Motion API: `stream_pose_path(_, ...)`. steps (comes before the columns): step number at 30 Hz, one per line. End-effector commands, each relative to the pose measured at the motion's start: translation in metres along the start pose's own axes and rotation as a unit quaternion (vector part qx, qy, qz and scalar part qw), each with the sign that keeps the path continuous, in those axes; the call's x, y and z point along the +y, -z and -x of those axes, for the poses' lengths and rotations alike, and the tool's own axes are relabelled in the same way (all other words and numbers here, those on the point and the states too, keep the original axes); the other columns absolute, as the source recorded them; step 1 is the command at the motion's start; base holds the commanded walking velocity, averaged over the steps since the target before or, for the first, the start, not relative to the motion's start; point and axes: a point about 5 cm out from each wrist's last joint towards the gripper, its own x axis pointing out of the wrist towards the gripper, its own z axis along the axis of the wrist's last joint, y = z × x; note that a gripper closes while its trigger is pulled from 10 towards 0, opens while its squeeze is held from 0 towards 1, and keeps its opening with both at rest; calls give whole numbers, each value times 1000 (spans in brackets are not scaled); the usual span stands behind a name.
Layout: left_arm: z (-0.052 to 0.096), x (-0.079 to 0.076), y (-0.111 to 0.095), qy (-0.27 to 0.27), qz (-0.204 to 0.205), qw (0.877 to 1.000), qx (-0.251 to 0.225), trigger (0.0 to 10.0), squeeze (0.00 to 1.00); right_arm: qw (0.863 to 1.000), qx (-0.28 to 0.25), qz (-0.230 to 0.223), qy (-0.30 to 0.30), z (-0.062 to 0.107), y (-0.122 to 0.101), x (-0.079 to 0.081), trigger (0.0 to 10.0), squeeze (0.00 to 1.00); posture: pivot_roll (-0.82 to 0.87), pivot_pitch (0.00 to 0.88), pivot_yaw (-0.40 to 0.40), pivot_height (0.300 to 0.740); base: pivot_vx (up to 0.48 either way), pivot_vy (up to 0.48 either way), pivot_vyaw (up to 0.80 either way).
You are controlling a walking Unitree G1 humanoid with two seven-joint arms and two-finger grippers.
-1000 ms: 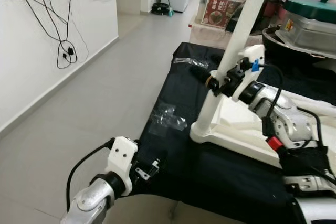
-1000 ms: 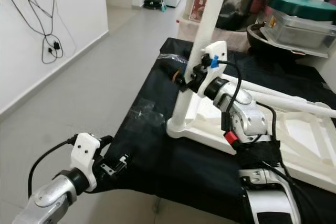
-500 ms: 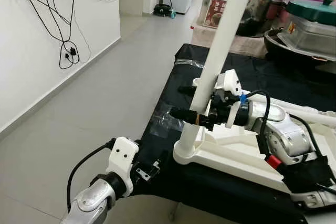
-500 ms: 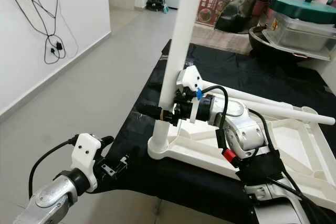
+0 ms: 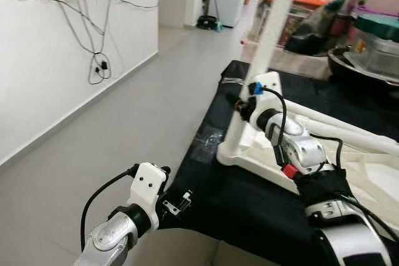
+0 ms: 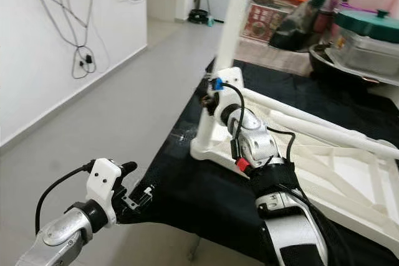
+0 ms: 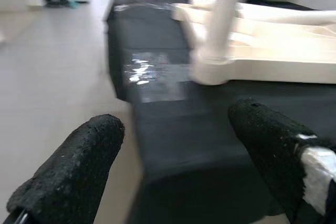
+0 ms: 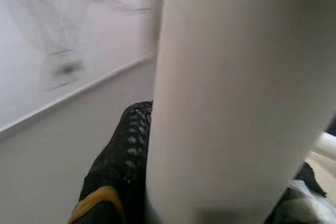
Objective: Building children table
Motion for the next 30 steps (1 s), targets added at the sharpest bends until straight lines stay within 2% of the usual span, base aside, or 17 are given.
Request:
stream_pose_path(1,0,1,-1,-4,-2,1000,0,10000,0,991,82,35,102,6,38,-36,0,0,93,0,-126,740,0,0,0)
stream_pose_path(7,0,3,-1,-8,-2,1000,-1,10000,0,978,67,32,196,12,34,-48,0,0,83,0,-122,740,0,0,0)
stream_pose_path(8,-1,4,-2,-9,-3,1000,-2,10000,0,981,67,25,181,10,31,-41,4392,0,81,0,-121,740,0,0,0)
stream_pose_path(9,-2,4,-2,-9,-3,1000,-2,10000,0,982,67,20,173,9,30,-36,4392,0,81,0,-121,740,0,0,0)
stream_pose_path(10,-3,4,-2,-9,-3,1000,-3,10000,0,989,56,-5,139,8,25,-26,10000,0,81,0,-120,740,0,0,0)
stream_pose_path(11,-3,4,-2,-9,-3,1000,-4,10000,0,994,41,-17,100,7,20,-15,10000,0,81,0,-120,740,0,0,0)
stream_pose_path(12,-3,4,-2,-9,-3,1000,-4,10000,0,997,5,-27,68,7,9,-8,10000,357,82,0,-121,740,0,0,0)
stream_pose_path(13,-3,5,-2,-9,-3,1000,-5,10000,0,998,-20,-32,47,7,2,-4,10000,357,82,0,-121,740,0,0,0)
stream_pose_path(14,-3,5,-3,-9,-4,1000,-5,10000,0,999,-32,-31,25,6,-3,-3,10000,1000,87,0,-125,740,0,0,0)
stream_pose_path(17,-3,6,-3,-9,-4,1000,-5,10000,0,999,-36,-32,14,5,-5,-2,10000,1000,87,0,-125,740,0,0,0)
stream_pose_path(18,-3,6,-3,-10,-4,1000,-6,10000,0,997,-43,-42,-46,3,-13,4,10000,729,88,0,-126,740,0,0,0)
stream_pose_path(19,-3,6,-3,-10,-4,1000,-6,10000,0,997,-43,-42,-46,3,-13,4,10000,729,88,0,-126,740,0,0,0)
stream_pose_path(20,-3,6,-3,-10,-4,1000,-6,10000,0,994,-49,-49,-88,2,-20,8,10000,0,88,0,-126,740,0,0,0)
stream_pose_path(22,-3,5,-3,-8,-3,1000,-6,10000,0,985,-67,-56,-148,3,-29,13,10000,0,88,0,-126,740,0,0,0)
stream_pose_path(23,-3,4,-3,-3,-3,1000,-6,10000,0,944,-97,-35,-312,16,-44,25,10000,0,82,0,-120,740,0,0,0)
stream_pose_path(24,-3,4,-3,-3,-3,1000,-6,10000,0,944,-97,-35,-312,16,-44,25,10000,0,82,0,-120,740,0,0,0)
stream_pose_path(30,-5,4,-2,1,-5,1000,-5,10000,0,839,-73,45,-537,59,-31,46,10000,0,81,0,-123,740,0,0,0)
